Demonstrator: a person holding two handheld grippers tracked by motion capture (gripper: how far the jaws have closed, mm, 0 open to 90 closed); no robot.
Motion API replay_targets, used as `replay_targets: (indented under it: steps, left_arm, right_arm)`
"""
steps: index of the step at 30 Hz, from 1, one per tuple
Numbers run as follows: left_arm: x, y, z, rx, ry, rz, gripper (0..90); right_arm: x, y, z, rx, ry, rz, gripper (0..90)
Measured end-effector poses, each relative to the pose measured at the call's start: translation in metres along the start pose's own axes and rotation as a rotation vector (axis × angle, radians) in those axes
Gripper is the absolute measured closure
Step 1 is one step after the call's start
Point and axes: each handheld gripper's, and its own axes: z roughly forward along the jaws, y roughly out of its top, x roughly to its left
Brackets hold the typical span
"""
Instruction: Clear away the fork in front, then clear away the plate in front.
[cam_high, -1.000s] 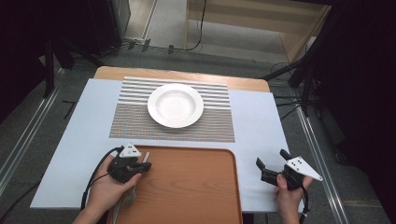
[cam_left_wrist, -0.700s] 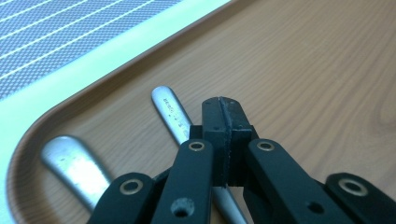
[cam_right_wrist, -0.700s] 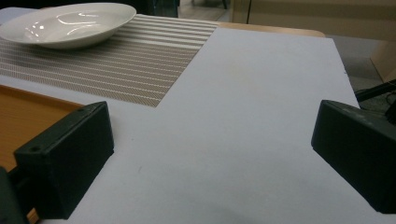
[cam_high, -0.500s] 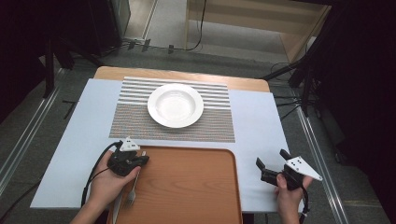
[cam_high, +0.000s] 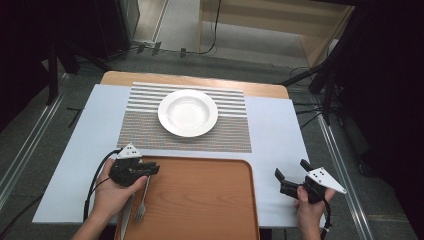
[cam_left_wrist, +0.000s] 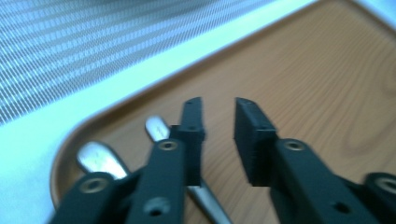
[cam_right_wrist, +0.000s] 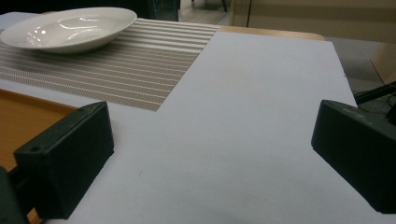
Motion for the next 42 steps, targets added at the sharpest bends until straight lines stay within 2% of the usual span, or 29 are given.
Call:
replay_targets:
  steps: [3, 5, 8, 10, 13, 20, 26, 28, 35, 42]
  left_arm:
    - [0.003, 0.005, -0.006, -0.049, -0.022, -0.019, 56.1]
    - [0.004, 0.008, -0.009, -0.074, -0.017, -0.021, 47.5]
    - [0.007, 0.014, -0.011, -0.082, -0.029, -0.026, 36.5]
    - [0.009, 0.018, -0.01, -0.074, -0.072, -0.022, 30.5]
    - [0.011, 0.023, -0.009, -0.073, -0.099, -0.033, 16.7]
    - [0.012, 0.034, -0.006, -0.073, -0.064, -0.043, 0.0]
    - [0.014, 0.039, -0.002, -0.08, -0.044, -0.043, 0.0]
    - [0.015, 0.04, -0.001, -0.083, -0.05, -0.044, 0.0]
    - [0.02, 0.052, 0.003, -0.093, -0.028, -0.044, 0.0]
    - [0.028, 0.066, 0.011, -0.102, -0.034, -0.063, 0.0]
  right_arm:
    - [0.001, 0.0, -0.001, 0.002, -0.003, -0.007, 0.0]
    - [0.001, 0.0, -0.001, 0.003, -0.005, -0.015, 0.0]
    - [0.001, 0.001, -0.002, -0.001, 0.003, -0.003, 0.0]
    - [0.001, 0.001, -0.002, -0.002, 0.006, -0.003, 0.0]
    - [0.001, 0.001, -0.003, -0.003, 0.008, -0.004, 0.0]
    - [0.002, 0.001, -0.003, -0.005, 0.014, -0.007, 0.0]
    - [0.003, 0.001, -0.003, -0.004, 0.018, -0.004, 0.0]
    - [0.003, 0.001, -0.003, -0.004, 0.018, -0.003, 0.0]
    - [0.004, 0.001, -0.002, -0.008, 0.021, -0.01, 0.0]
    - [0.004, 0.002, -0.002, -0.013, 0.026, -0.01, 0.0]
